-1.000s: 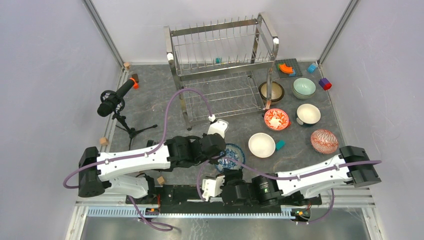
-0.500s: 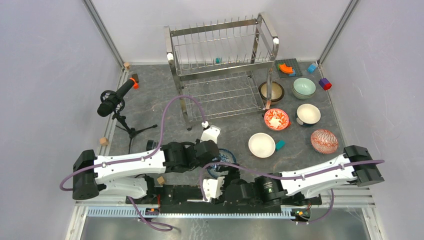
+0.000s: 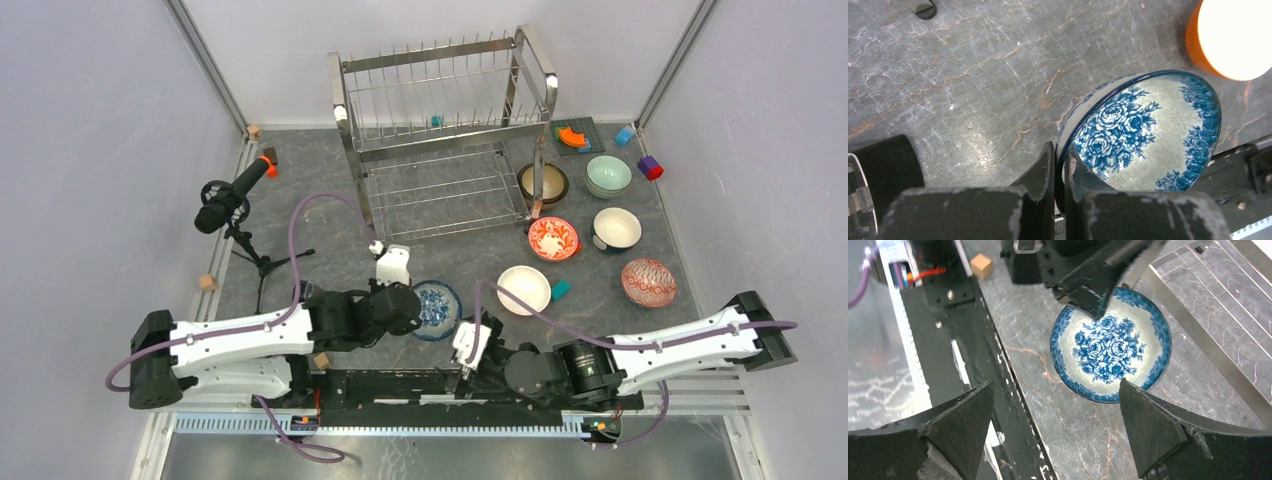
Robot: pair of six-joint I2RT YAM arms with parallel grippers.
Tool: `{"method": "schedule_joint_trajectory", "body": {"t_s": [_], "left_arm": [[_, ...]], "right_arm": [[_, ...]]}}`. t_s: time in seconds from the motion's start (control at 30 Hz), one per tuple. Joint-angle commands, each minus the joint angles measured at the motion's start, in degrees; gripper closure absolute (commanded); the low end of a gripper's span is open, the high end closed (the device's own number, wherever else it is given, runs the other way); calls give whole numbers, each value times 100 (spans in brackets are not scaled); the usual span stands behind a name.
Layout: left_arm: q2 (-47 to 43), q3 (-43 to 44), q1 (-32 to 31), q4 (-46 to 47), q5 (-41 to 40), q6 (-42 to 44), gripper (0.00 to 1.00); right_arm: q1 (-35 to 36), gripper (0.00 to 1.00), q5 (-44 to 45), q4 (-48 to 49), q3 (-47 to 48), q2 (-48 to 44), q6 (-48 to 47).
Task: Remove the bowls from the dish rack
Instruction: Place the bowl at the center of the board.
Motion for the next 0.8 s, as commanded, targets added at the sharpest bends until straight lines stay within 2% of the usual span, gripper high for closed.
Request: {"method": "schedule_joint_trajectory", "body": {"t_s": [0.0,0.1,0.17,0.27,0.33,0.47,0.67,0.77], "left_arm": [[-485,-23,27,320,-706,-920,98],[-698,-119,25,229,-786,-1256,98],[-814,-187,25,175,-802,-1452,98],[-927,-271,28,70,-824,-1761,98],[-887,-297,19,-54,-841,-1998,98],[-620,-132,24,-395,-812,-2386,98],[-245,51,25,-683,-685,-2797,98],[-131,-8,27,-686,-606,-3017,98]], "right_arm": [[9,2,736,787,-125,-443,607],[3,2,883,1320,-312,-648,454],[-16,2,1340,1387,-275,-671,518],[-342,2,2261,470,210,-530,1247],[-981,3,1936,-58,478,-526,1880],[-2107,6,727,44,349,-718,2279],[-2601,9,789,-195,30,-396,2642],[-2968,15,84,119,-274,-376,2845]]}}
